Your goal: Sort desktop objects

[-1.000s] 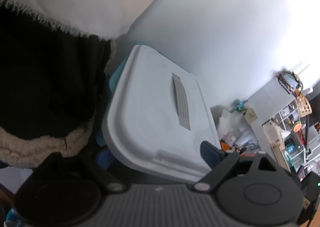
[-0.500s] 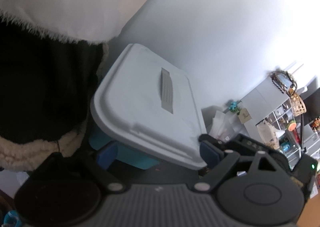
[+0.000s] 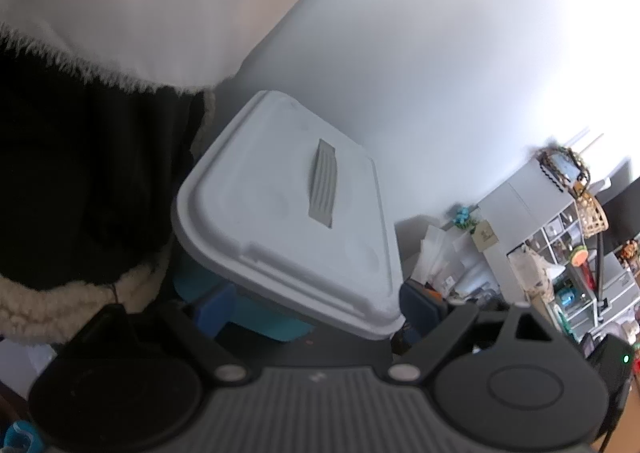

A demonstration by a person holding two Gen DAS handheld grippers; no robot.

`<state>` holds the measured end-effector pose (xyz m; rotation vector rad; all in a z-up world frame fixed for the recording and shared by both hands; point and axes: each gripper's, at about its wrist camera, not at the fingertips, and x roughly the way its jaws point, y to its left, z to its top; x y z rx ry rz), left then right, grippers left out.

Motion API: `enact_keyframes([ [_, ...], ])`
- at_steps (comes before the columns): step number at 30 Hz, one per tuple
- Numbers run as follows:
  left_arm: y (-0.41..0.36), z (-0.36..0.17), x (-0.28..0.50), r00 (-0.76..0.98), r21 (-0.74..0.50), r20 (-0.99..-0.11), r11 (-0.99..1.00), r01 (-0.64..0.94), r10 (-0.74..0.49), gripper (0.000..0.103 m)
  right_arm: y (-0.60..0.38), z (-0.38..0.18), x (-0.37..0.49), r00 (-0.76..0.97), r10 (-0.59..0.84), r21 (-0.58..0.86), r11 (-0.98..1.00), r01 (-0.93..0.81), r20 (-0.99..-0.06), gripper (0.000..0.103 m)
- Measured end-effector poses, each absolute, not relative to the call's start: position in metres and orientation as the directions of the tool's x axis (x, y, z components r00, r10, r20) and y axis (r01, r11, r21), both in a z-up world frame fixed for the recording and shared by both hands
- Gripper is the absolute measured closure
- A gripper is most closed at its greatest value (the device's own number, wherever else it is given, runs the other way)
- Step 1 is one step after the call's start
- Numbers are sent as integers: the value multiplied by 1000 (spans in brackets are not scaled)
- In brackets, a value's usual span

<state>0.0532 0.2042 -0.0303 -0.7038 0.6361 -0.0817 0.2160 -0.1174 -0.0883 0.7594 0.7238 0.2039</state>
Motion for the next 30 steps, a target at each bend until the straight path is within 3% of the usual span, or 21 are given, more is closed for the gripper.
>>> enact_keyframes([
  [9,194,-30,58,807,-622,-525,769,-146,-272,13,-107,-98,215,702,481,714,697,56,-525,56],
  [11,193,-31,60,808,-621,-524,770,-147,-269,13,-104,-97,216,699,493,716,697,38,-518,65],
  [30,190,-40,68,814,-633,-519,757,-162,-260,16,-99,-92,235,715,470,710,703,53,-518,68],
])
